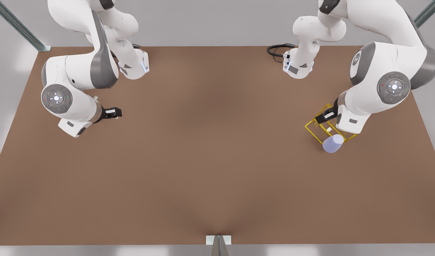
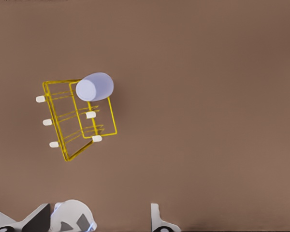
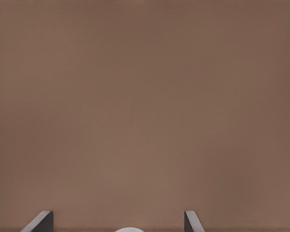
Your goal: Place the cup on the cup holder
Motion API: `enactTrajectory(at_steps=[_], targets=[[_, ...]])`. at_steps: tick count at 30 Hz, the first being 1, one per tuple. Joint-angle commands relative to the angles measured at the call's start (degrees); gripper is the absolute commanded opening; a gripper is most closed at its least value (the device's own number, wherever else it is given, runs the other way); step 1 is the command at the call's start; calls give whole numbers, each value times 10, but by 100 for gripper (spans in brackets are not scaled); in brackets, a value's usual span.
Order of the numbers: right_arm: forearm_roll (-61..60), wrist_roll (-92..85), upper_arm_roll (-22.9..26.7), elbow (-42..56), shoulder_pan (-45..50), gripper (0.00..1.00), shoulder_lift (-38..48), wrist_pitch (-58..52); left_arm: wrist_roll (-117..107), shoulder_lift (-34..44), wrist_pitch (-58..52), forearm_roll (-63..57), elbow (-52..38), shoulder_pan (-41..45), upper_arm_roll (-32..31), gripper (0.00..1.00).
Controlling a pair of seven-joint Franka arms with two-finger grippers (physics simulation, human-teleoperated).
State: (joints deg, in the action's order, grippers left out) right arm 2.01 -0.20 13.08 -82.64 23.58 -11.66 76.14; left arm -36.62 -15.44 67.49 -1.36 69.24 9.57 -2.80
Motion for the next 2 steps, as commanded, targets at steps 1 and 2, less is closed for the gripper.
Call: enactTrajectory(at_steps=[1,2], targets=[[-1,-7,1,2,0,100,1,0,388,1,-30,0,-1,0,0,100],[1,-1,2,5,0,100,1,-1,388,1,-31,0,-1,1,0,100]])
